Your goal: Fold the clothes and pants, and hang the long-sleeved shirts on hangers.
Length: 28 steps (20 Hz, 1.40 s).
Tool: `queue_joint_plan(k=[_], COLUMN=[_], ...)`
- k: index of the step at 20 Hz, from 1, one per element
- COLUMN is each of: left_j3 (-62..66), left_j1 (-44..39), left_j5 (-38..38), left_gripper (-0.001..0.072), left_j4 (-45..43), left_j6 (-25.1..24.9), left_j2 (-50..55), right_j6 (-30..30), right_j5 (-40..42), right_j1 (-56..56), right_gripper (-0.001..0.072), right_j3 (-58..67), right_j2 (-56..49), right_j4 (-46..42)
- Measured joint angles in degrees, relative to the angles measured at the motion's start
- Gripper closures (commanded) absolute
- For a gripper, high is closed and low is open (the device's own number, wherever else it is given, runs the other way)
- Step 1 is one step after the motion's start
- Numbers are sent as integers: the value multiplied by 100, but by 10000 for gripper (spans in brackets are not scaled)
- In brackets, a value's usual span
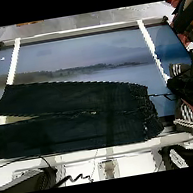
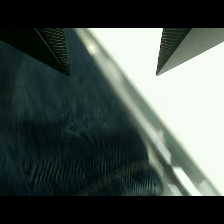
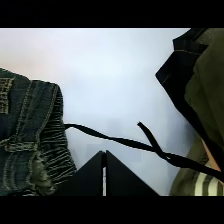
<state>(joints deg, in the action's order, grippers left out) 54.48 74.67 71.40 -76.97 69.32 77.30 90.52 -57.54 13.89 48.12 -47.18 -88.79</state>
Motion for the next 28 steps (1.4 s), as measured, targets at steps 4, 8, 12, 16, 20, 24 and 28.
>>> queue_joint_plan(k=[4, 8, 12, 16, 20, 24, 28], left_j3=[-133, -162, -168, -55, -11, 4, 4], left_j1=[330, 431, 448, 450, 341, 105, -52], left_j5=[-387, -638, -907, -848, -634, -507, -450], left_gripper=[128, 255, 677, 677, 677, 677, 677], left_j4=[839, 1394, 1567, 1961, 2736, 3060, 3161], left_j6=[-632, -1016, -1202, -1528, -2262, -2557, -2643], left_j2=[463, 647, 710, 638, 485, 444, 435], right_j6=[-4, -7, -7, -15, -17, -17, 210], right_j5=[7, 4, -83, -599, -1600, -2621, -3423], right_j1=[0, 0, 0, 0, 0, 0, 0], right_gripper=[668, 668, 668, 669, 669, 668, 251], right_j3=[2, 2, 2, 7, -153, -662, -1222], right_j2=[0, 0, 0, 0, 120, 752, 1360], right_j4=[227, 332, 308, 125, 109, 584, 960])
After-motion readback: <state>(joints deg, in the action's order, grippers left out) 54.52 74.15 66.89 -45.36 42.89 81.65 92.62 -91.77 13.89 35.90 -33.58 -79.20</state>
